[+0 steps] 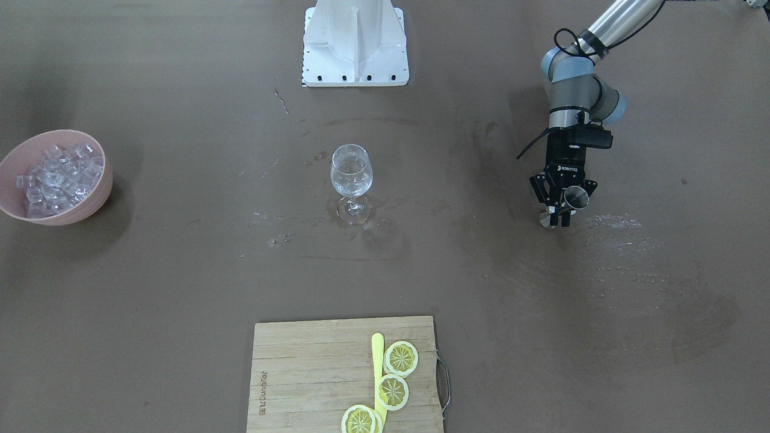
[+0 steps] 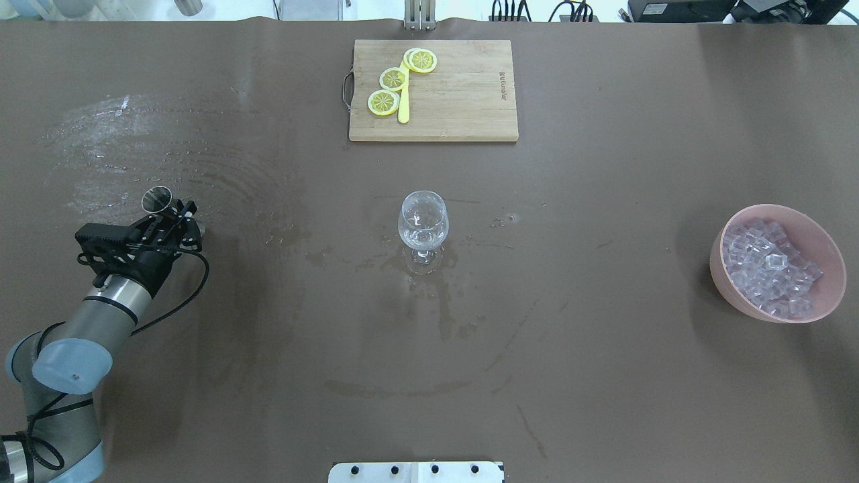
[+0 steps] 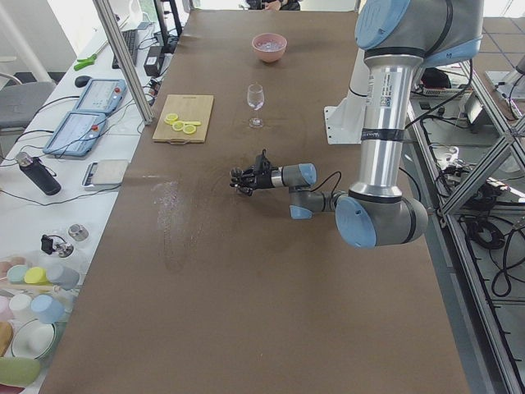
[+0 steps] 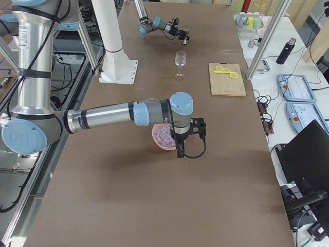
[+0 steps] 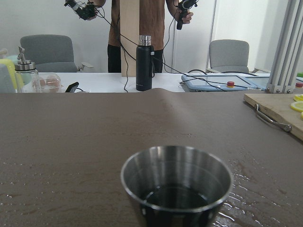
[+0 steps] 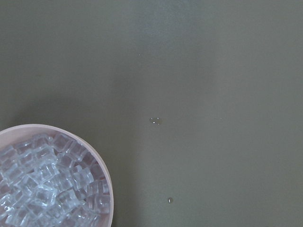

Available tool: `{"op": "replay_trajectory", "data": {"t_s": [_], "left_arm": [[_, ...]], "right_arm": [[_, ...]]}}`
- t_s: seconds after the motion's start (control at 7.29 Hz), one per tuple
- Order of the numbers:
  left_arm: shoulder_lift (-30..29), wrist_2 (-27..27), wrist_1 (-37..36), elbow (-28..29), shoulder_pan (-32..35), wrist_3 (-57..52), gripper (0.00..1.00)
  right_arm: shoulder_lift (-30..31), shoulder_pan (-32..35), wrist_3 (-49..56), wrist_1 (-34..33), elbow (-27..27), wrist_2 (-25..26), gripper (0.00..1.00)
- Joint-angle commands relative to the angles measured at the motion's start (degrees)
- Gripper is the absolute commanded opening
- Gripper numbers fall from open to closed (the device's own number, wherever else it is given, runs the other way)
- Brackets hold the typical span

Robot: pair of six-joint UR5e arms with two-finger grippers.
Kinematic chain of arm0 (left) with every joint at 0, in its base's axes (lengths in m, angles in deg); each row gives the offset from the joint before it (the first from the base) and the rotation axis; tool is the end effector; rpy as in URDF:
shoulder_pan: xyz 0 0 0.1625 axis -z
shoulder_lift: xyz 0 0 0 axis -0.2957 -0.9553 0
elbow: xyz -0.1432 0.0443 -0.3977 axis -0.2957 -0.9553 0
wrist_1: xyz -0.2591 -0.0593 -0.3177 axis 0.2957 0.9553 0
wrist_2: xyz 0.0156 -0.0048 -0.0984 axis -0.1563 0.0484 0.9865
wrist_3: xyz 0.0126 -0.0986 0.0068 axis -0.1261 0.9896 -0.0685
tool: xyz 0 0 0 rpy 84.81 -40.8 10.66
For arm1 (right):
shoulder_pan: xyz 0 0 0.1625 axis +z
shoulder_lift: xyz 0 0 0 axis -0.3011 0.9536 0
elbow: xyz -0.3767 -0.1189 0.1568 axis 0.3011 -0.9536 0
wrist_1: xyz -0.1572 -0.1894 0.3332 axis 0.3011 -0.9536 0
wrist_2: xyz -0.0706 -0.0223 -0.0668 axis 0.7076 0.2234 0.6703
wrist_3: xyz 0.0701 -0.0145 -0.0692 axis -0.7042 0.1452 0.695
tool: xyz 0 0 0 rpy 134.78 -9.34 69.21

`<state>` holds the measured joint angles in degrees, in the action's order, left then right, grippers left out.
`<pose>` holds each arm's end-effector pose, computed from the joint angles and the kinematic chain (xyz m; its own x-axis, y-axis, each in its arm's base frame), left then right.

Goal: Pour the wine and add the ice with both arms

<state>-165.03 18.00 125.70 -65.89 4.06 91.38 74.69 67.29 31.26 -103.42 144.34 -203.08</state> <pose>0.4114 -0.3815 0.5249 0.6471 0.1231 -0.7524 0.6770 0.3612 0.6413 0.0239 -0.4506 0.5637 0.7160 -0.1134 0.6889 0.0522 0.9927 0.1091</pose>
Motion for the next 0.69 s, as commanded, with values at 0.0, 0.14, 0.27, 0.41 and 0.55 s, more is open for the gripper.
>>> {"op": "replay_trajectory", "data": {"t_s": [0.0,0.14,0.27,0.41,0.55], "left_arm": [[-0.91,0.39,0.29,-0.17,-0.25,-3.27,0.0],[-1.44,3.53,0.55,-1.3,0.61,-10.96,0.0],[-1.53,5.47,0.55,-2.53,1.06,-14.95,0.0],[-2.05,6.1,0.55,-2.81,0.89,-18.56,0.0],[-4.75,6.2,0.38,-2.98,0.97,-20.6,0.0]], "right_arm": [[-0.02,0.0,0.0,0.0,0.0,0.0,1.0],[0.06,0.0,0.0,0.0,0.0,0.0,1.0],[0.07,0.0,0.0,0.0,-0.09,0.0,1.0],[0.15,0.0,0.0,-0.09,-0.09,0.0,1.0],[0.24,0.0,0.0,-0.09,-0.09,0.0,1.0]]}}
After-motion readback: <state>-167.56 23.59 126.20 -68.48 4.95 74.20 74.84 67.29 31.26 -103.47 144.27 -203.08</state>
